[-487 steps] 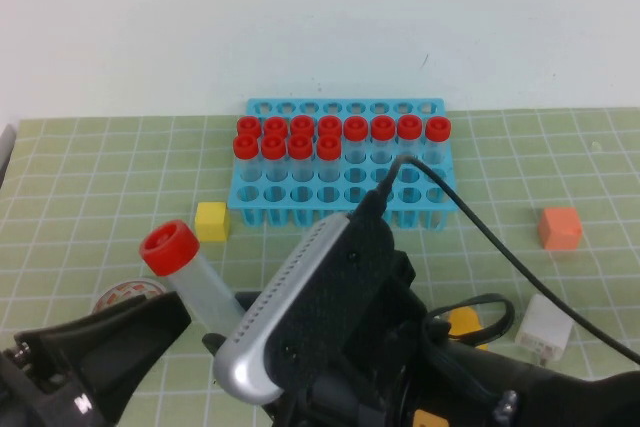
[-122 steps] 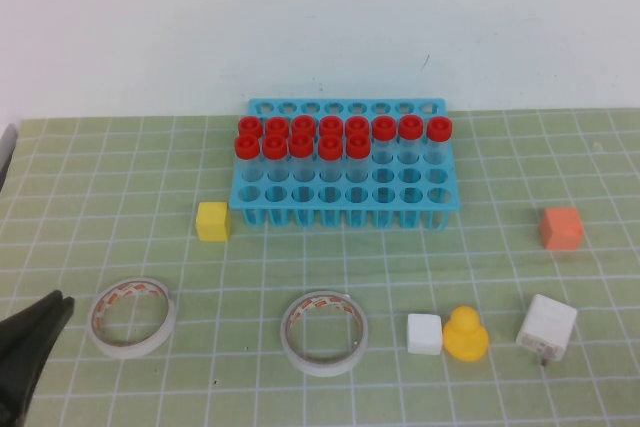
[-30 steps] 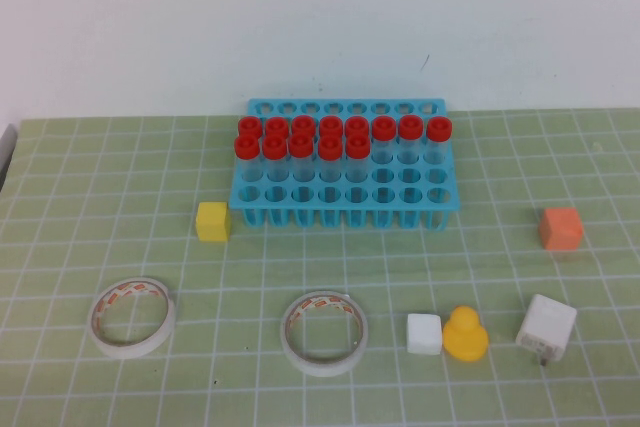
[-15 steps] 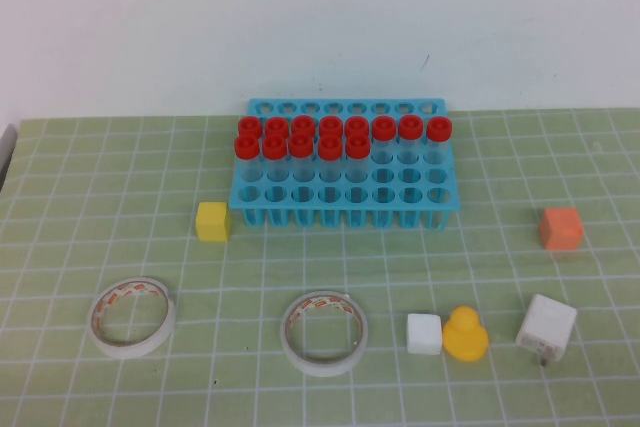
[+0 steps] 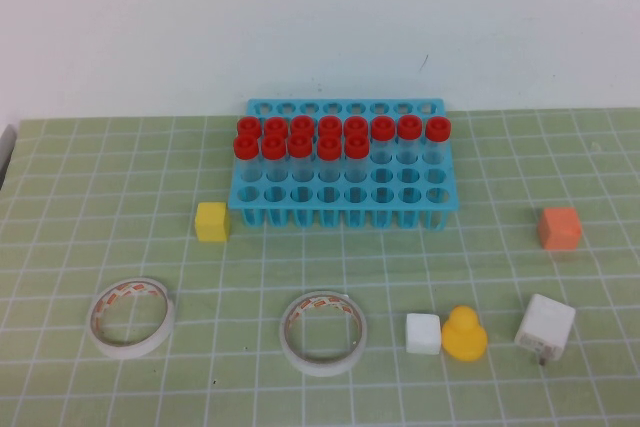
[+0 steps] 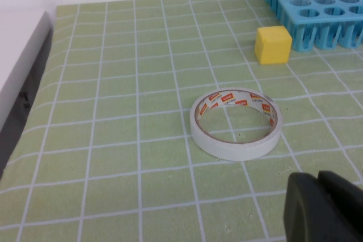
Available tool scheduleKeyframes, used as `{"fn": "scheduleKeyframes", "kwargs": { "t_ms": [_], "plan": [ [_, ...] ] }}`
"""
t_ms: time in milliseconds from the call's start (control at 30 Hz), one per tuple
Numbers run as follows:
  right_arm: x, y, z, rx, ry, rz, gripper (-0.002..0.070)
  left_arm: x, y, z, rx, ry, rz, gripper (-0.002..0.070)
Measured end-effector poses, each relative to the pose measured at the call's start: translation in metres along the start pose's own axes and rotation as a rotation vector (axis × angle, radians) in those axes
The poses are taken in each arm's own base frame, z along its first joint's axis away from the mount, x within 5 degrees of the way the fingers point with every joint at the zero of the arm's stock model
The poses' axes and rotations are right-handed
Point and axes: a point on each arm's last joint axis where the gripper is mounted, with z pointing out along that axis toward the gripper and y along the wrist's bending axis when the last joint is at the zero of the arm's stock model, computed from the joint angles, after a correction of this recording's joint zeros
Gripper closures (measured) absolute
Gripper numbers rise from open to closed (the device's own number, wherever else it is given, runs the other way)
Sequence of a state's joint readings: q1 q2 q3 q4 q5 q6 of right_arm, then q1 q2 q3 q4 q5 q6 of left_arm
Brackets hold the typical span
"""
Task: Place the test tubes
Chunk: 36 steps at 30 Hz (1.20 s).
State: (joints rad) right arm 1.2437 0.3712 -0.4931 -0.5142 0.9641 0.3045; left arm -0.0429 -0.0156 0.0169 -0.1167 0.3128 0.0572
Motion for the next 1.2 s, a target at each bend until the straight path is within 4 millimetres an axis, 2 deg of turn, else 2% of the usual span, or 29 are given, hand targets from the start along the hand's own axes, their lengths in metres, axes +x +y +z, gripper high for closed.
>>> {"fn": "scheduleKeyframes", "kwargs": {
  "t_ms": [233,567,767,900,1200],
  "plan": [
    [0.0,-0.011,-0.003,0.14,-0.019,0.124,0.0678,0.0,0.0,0.0,0.0,0.0,0.0,0.0675],
    [-0.018,-0.045,-0.02,0.563,-0.327,0.417,0.0678,0.0,0.0,0.0,0.0,0.001,0.0,0.0675],
    [-0.007,-0.059,-0.039,0.86,-0.353,0.573,0.0678,0.0,0.0,0.0,0.0,0.001,0.0,0.0675],
    [0.003,-0.058,-0.056,1.073,-0.341,0.649,0.0678,0.0,0.0,0.0,0.0,0.001,0.0,0.0675],
    [0.006,-0.058,-0.06,1.144,-0.325,0.671,0.0678,0.0,0.0,0.0,0.001,0.001,-0.002,0.0675]
  ]
}}
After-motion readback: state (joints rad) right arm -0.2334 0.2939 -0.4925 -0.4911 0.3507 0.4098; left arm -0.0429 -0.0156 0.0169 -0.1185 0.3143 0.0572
